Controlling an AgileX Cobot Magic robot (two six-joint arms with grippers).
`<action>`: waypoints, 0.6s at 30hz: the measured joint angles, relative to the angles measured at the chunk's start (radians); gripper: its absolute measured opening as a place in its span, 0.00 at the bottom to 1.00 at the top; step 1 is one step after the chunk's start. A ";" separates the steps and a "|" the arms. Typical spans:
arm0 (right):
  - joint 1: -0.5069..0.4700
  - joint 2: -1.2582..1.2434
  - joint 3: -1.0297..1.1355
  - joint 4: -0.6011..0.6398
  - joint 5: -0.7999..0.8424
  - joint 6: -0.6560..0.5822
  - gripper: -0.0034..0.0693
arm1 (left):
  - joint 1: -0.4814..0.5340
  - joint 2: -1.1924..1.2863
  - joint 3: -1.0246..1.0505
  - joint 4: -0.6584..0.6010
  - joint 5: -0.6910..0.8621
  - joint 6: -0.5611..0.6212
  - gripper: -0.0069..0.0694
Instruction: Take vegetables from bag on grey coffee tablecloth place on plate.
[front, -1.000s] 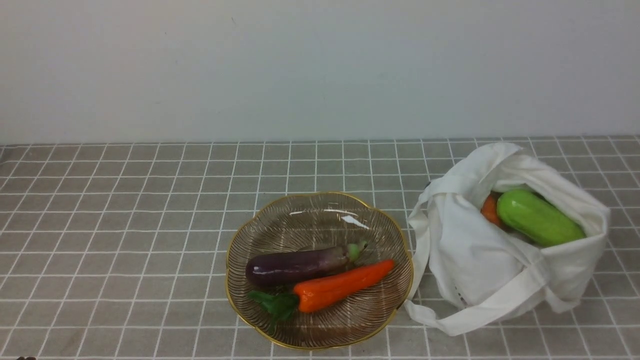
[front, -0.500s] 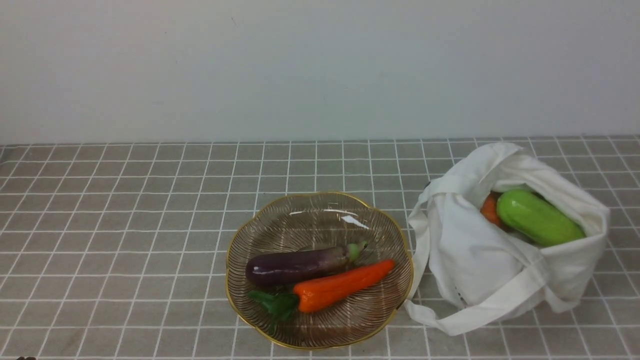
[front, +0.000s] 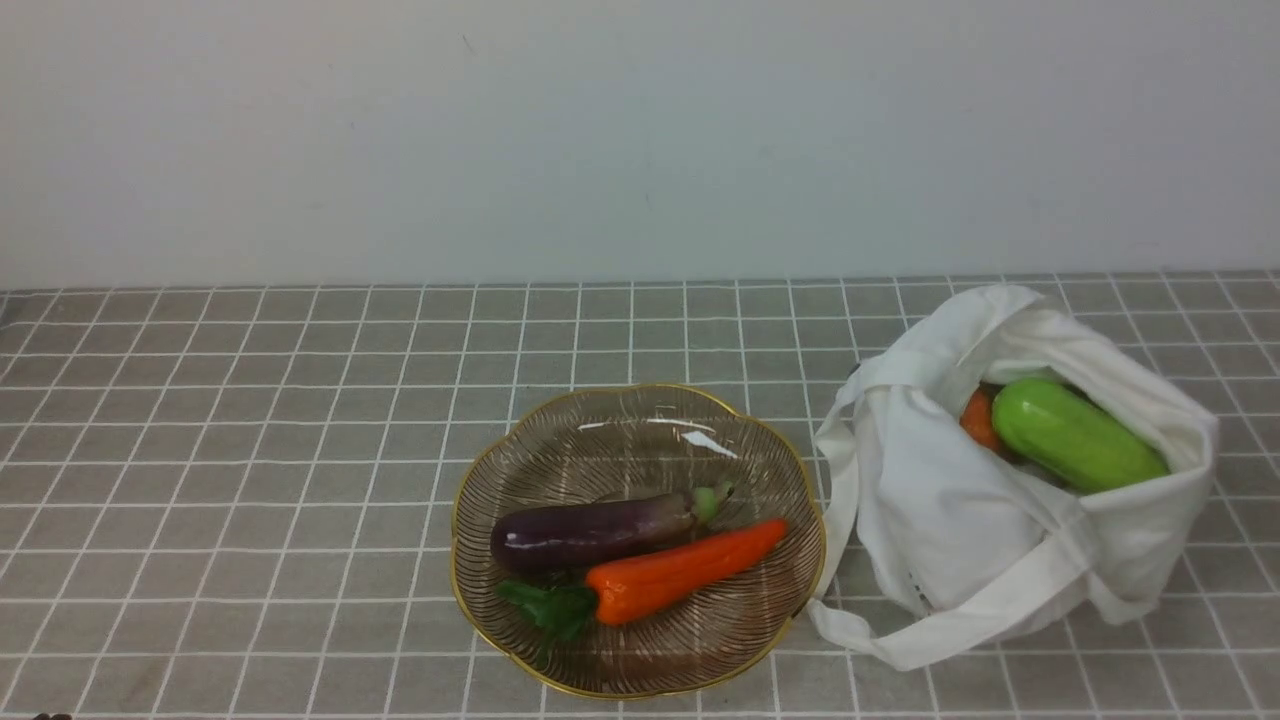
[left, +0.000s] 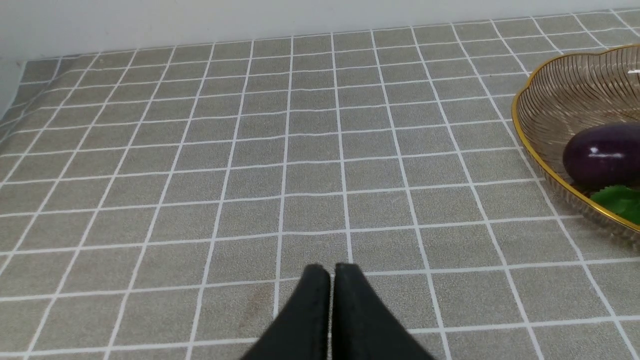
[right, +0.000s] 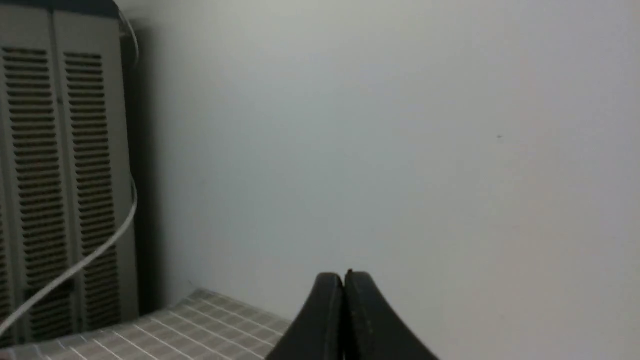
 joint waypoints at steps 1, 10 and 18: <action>-0.027 0.000 0.020 -0.018 0.003 0.000 0.03 | 0.000 0.000 0.000 0.000 0.000 0.000 0.08; -0.450 -0.001 0.385 -0.087 -0.010 0.000 0.03 | 0.000 0.000 0.000 0.000 0.000 0.000 0.08; -0.602 -0.068 0.517 -0.048 -0.017 0.024 0.03 | 0.000 0.000 0.000 0.000 0.000 0.000 0.08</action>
